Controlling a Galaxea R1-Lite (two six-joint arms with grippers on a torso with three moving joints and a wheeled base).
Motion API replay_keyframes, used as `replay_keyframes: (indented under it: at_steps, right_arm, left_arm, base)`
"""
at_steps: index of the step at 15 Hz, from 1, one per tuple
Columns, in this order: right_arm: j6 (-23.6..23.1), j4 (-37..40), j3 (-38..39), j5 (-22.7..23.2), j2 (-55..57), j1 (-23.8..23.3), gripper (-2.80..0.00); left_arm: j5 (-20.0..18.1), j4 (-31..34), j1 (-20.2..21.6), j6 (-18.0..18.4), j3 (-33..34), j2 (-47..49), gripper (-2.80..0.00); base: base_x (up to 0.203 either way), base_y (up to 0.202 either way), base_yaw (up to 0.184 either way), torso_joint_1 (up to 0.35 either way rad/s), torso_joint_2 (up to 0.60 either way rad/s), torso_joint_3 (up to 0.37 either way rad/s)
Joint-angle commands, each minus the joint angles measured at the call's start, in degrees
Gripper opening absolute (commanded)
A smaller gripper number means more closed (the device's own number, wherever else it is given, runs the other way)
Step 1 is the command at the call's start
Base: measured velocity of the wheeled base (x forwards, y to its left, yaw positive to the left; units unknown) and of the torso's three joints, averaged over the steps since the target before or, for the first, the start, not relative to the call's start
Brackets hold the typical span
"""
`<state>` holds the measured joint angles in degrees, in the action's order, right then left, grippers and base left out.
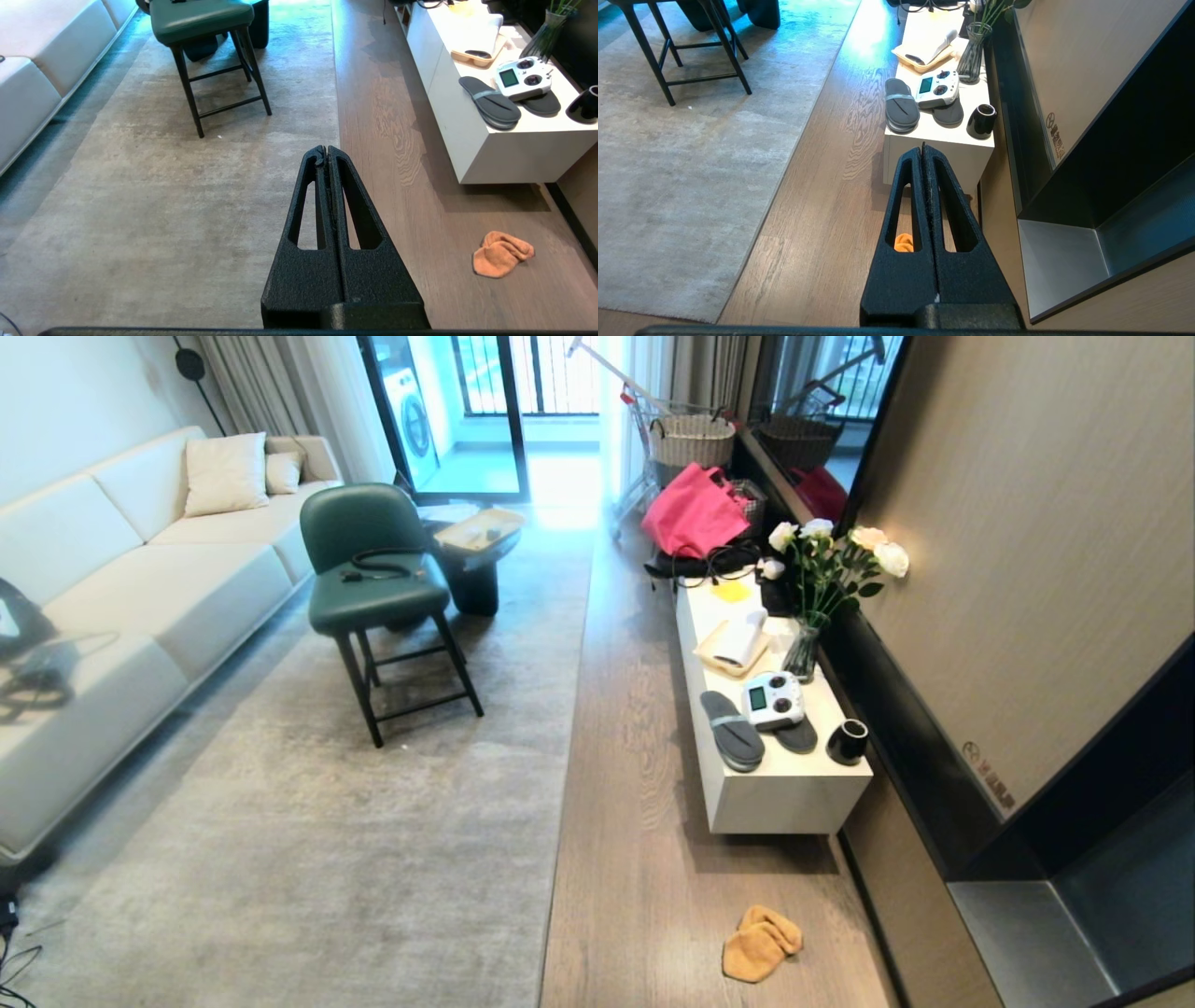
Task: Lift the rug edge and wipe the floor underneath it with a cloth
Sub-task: Pick up the rag
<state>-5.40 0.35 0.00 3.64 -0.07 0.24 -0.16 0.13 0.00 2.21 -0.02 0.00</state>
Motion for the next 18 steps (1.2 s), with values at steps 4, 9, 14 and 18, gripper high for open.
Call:
replay_keyframes:
  at_steps: [4,9,14,18]
  right_arm:
    - [0.0,0.0,0.0,0.1,0.1,0.0,-2.8]
    - [0.0,0.0,0.0,0.0,0.1,0.0,-2.8]
    - [0.0,0.0,0.0,0.1,0.1,0.0,-2.8]
    - [0.0,0.0,0.0,0.0,0.1,0.0,-2.8]
  left_arm:
    - [0.0,0.0,0.0,0.0,0.0,0.0,-2.8]
    - [0.0,0.0,0.0,0.0,0.0,0.0,-2.8]
    - [0.0,0.0,0.0,0.0,0.0,0.0,-2.8]
    - [0.0,0.0,0.0,0.0,0.0,0.0,-2.8]
  base:
    - [0.0,0.0,0.0,0.0,0.0,0.0]
    - [0.0,0.0,0.0,0.0,0.0,0.0]
    - [0.0,0.0,0.0,0.0,0.0,0.0]
    - [0.0,0.0,0.0,-0.041,0.09,0.048]
